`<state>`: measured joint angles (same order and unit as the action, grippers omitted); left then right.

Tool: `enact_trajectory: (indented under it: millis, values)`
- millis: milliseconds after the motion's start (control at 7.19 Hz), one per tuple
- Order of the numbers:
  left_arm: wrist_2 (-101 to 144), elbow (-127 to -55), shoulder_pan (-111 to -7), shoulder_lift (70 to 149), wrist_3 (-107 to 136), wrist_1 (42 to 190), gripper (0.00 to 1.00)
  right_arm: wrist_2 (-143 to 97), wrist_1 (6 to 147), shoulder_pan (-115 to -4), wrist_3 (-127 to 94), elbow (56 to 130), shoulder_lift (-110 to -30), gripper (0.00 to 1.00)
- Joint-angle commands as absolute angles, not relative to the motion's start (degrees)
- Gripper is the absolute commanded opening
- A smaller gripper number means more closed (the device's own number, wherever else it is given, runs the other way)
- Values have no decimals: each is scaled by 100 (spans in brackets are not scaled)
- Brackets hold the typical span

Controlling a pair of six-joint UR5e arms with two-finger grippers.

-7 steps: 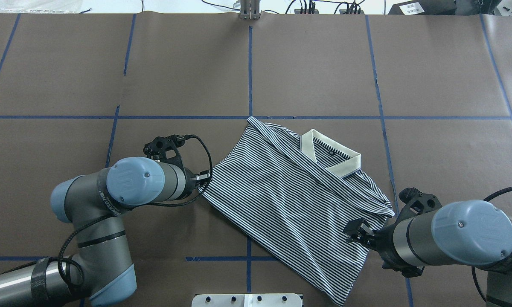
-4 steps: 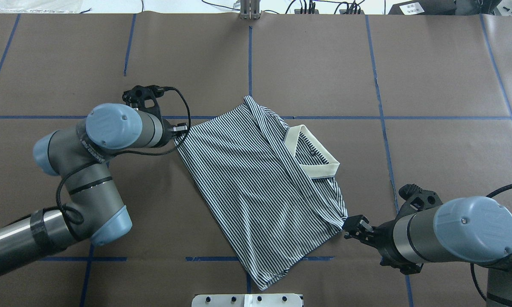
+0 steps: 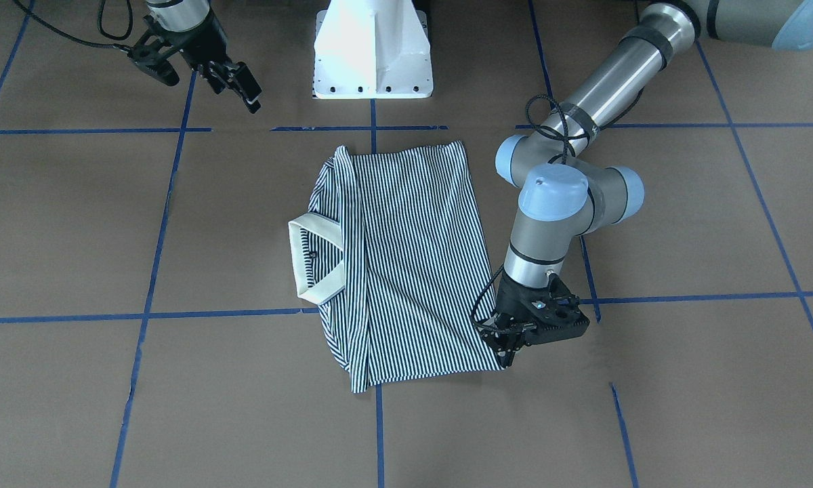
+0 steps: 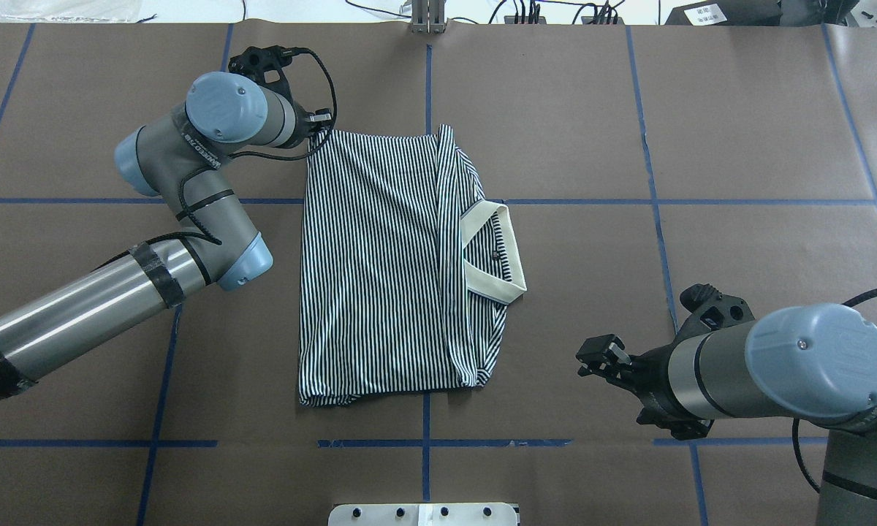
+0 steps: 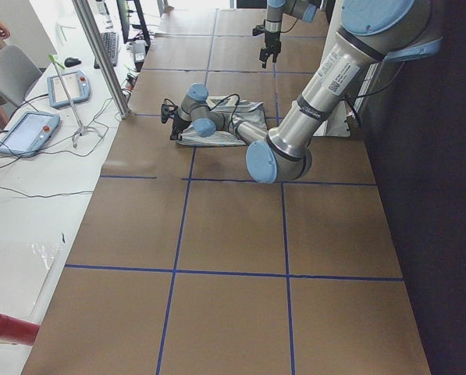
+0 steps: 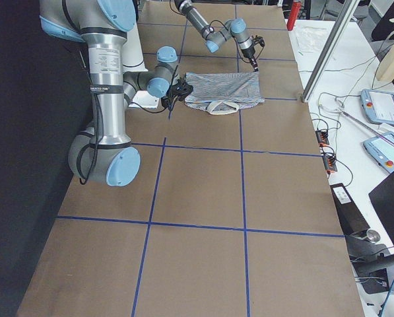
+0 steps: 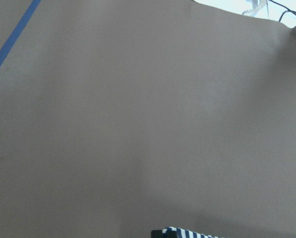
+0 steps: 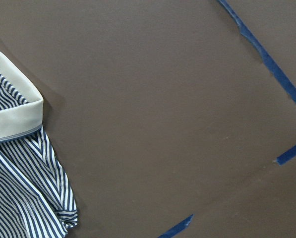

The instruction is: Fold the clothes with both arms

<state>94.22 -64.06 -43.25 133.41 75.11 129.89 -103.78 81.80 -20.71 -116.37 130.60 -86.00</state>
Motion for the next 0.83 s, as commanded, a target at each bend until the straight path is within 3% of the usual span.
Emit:
enact_trajectory:
  millis: [0,139,417,695]
  values:
    - [9509,-6396,-4394,13378,7488,13454,46,-10275,8183,-2284,-11593,12642,-8002,100]
    - [9980,-6912,-4403,13151,7497,13430,46,-10257,8191,-2355,-11436,12134,-7493,100]
    - [10599,-8657,-4430,11907,7532,13386,46,-10274,8986,-2321,-10299,11377,-6316,100]
    - [10600,-8912,-4421,11707,7541,13377,46,-10283,9097,-2172,-8989,10665,-5733,100]
